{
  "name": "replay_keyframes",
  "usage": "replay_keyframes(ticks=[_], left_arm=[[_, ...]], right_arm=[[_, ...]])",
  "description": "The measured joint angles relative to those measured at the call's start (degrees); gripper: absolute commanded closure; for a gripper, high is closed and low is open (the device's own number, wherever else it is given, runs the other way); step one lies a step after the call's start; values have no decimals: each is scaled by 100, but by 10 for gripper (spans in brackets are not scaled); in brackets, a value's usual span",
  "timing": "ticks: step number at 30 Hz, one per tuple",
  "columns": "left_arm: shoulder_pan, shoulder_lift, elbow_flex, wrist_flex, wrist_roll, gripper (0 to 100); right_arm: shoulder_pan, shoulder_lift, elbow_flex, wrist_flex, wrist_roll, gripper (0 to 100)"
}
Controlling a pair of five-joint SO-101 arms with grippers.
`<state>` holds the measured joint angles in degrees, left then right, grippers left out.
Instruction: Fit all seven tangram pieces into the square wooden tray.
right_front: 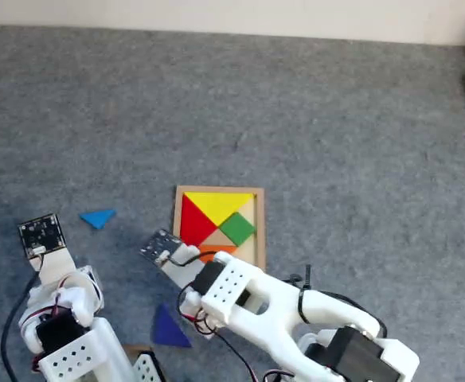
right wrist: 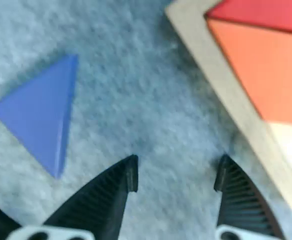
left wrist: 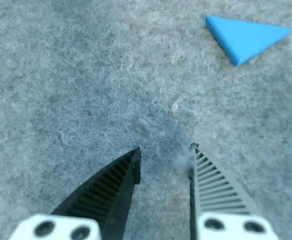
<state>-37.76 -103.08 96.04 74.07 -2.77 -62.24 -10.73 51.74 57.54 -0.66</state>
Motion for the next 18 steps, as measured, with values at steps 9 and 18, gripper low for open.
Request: replay_keyframes(ticks=[9, 18], left_arm=[[0, 0, 0, 0, 0, 841], [0, 0, 0, 0, 0, 841]], right_arm=[[114, -1618, -70, 721, -141, 742], [-730, -2013, -70, -475, -1213, 742]])
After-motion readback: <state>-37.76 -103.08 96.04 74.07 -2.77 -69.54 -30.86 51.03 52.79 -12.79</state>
